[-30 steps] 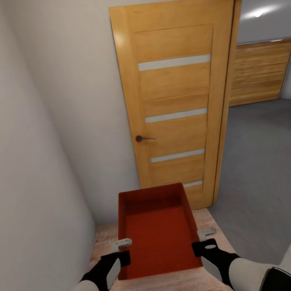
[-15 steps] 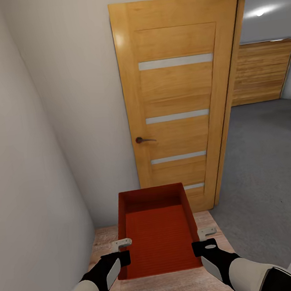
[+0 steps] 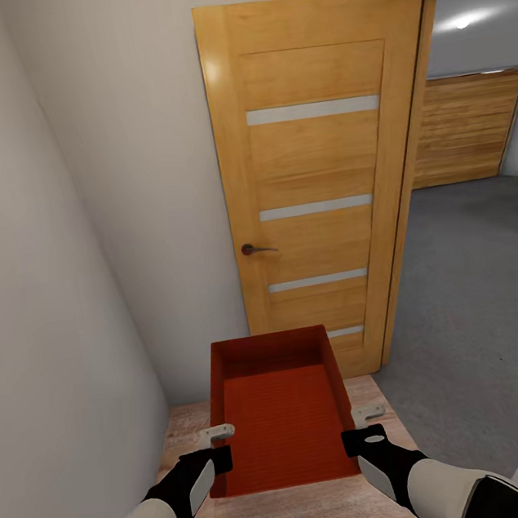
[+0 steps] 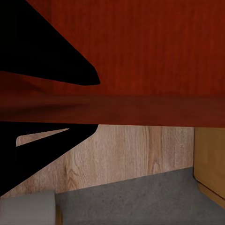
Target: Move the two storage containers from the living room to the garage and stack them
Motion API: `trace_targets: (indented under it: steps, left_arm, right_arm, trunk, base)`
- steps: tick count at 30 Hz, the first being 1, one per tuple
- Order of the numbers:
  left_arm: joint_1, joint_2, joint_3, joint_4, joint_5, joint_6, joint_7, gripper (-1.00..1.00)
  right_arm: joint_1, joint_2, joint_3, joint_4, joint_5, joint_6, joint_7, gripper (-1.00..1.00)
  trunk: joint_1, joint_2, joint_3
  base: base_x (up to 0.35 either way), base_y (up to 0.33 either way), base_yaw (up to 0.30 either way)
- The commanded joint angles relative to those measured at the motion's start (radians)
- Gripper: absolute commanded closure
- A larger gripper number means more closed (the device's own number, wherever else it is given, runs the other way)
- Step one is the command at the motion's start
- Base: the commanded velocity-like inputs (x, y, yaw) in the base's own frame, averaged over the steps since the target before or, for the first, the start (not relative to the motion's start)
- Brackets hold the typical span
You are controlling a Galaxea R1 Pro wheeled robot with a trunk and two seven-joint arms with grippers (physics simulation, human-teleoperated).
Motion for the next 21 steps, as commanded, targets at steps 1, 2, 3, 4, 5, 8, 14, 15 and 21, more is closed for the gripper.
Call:
trace_targets:
  steps: [1, 2, 3, 4, 5, 8, 14, 15, 21]
  left_arm:
    - [-0.001, 0.002, -0.003, -0.006, -0.006, 0.006, 0.011, 1.0]
    - [-0.001, 0.002, -0.003, -0.006, -0.006, 0.006, 0.011, 1.0]
    - [-0.001, 0.002, -0.004, -0.006, -0.006, 0.006, 0.011, 1.0]
    - [-0.001, 0.002, -0.004, -0.006, -0.006, 0.006, 0.012, 1.0]
    - [-0.001, 0.002, -0.003, -0.006, -0.006, 0.006, 0.012, 1.0]
    - [-0.001, 0.002, -0.004, -0.006, -0.006, 0.006, 0.014, 1.0]
    - [-0.001, 0.001, -0.004, -0.006, -0.007, 0.006, 0.017, 1.0]
    - [-0.001, 0.001, -0.004, -0.006, -0.007, 0.007, 0.018, 1.0]
    - [-0.001, 0.002, -0.004, -0.006, -0.007, 0.007, 0.015, 1.0]
  right_arm:
    - [-0.001, -0.001, 0.004, 0.007, -0.02, 0.0, -0.007, 1.0]
    - [-0.001, -0.001, 0.004, 0.007, -0.02, 0.0, -0.007, 1.0]
    - [-0.001, -0.001, 0.004, 0.007, -0.019, 0.0, -0.007, 1.0]
    - [-0.001, -0.001, 0.004, 0.007, -0.019, 0.0, -0.007, 1.0]
    - [-0.001, -0.001, 0.003, 0.007, -0.019, 0.001, -0.007, 1.0]
    - [-0.001, -0.001, 0.003, 0.007, -0.019, 0.001, -0.007, 1.0]
    - [-0.001, 0.0, 0.003, 0.007, -0.019, 0.002, -0.007, 1.0]
    - [-0.001, 0.0, 0.003, 0.007, -0.019, 0.002, -0.007, 1.0]
    - [-0.001, 0.0, 0.005, 0.007, -0.018, 0.002, -0.007, 1.0]
  trunk:
    - [0.001, -0.002, -0.002]
    - [0.001, -0.002, -0.002]
    - [0.001, -0.002, -0.002]
    - [0.001, -0.002, -0.002]
    - [0.001, -0.002, -0.002]
    - [0.001, -0.002, -0.002]
    - [0.001, -0.002, -0.002]
    - [0.001, -0.002, -0.002]
    - [0.001, -0.002, -0.002]
  base:
    - [0.0, 0.0, 0.0]
    - [0.0, 0.0, 0.0]
    - [0.0, 0.0, 0.0]
    - [0.0, 0.0, 0.0]
    - [0.0, 0.0, 0.0]
    - [0.0, 0.0, -0.004]
    - [0.0, 0.0, -0.139]
    - [0.0, 0.0, -0.22]
    - [0.0, 0.0, -0.236]
